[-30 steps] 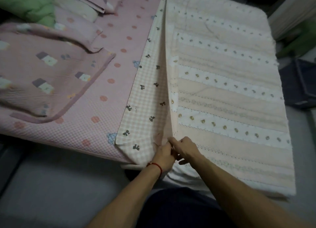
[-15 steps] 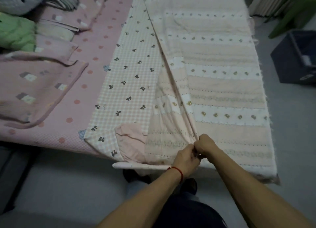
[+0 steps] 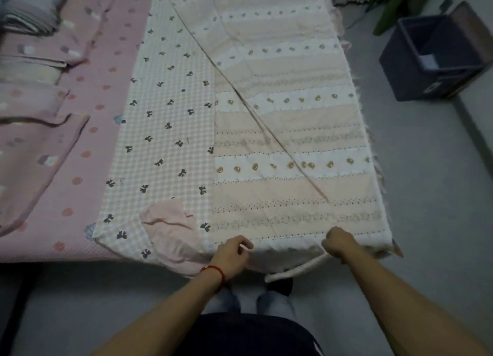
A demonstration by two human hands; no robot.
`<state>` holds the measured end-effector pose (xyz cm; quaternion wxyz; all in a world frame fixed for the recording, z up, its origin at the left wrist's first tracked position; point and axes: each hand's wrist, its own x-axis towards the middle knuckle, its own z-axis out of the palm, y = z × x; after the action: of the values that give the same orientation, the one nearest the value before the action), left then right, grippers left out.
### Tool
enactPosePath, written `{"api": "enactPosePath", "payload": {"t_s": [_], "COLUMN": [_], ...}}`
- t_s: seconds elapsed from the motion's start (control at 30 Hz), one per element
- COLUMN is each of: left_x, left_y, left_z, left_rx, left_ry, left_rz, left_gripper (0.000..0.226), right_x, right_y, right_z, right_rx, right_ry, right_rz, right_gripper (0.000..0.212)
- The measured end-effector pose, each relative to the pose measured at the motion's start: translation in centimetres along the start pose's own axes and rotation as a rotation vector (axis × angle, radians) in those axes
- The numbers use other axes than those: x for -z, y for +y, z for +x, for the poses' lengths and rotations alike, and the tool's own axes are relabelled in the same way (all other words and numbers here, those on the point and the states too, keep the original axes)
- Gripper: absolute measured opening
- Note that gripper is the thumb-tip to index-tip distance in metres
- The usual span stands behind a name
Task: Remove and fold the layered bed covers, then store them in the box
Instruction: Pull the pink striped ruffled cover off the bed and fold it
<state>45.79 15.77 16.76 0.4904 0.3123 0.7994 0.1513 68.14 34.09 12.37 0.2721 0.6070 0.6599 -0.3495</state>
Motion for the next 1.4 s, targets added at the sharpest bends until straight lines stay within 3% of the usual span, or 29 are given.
{"api": "enactPosePath", "payload": {"t_s": [0.03,0.13,0.23,0.3,0.57,0.9,1.1,1.23,1.4], "left_x": [0.5,1.5,2.0,1.7,-1.7,-12.7,-12.6,-12.0,-12.9], "left_y": [-0.1,0.8,3.7,6.4,23.9,49.8,57.4,61.2,67.5], "left_z": [0.4,1.9,3.1,3.5,1.3,-0.7,0.8,4.6,12.7], "left_rx": [0.003,-0.019,-0.091,-0.141,-0.425,-0.541,-0.605,-0.597,-0.537], "left_ry": [0.015,-0.001,-0.041,-0.028,0.028,0.354,0.626,0.795,0.803], "left_rz": [-0.008,-0.100,-0.160,-0.195,-0.261,-0.437,-0.416,-0.473,-0.622], "left_gripper": [0.022,0.022,0.019,0.018,0.012,0.026,0.030,0.031,0.030], "right_x": [-0.7,-2.4,-3.2,-2.8,9.7,31.5,41.4,47.0,55.0], "right_y": [0.3,1.1,1.6,1.8,7.5,17.0,16.7,15.2,15.5], "right_z": [-0.6,-2.8,-5.7,-6.7,-5.6,-5.8,-3.5,0.1,6.9], "right_rx": [0.007,0.027,-0.028,-0.014,0.193,0.637,0.883,0.936,0.935], "right_ry": [-0.011,0.020,0.126,0.178,0.374,0.368,0.314,0.285,0.276], "right_rz": [0.066,0.292,0.554,0.692,1.097,0.929,0.740,0.677,0.595], "right_gripper": [0.008,0.022,0.005,0.009,0.017,0.015,0.018,0.019,0.021]}}
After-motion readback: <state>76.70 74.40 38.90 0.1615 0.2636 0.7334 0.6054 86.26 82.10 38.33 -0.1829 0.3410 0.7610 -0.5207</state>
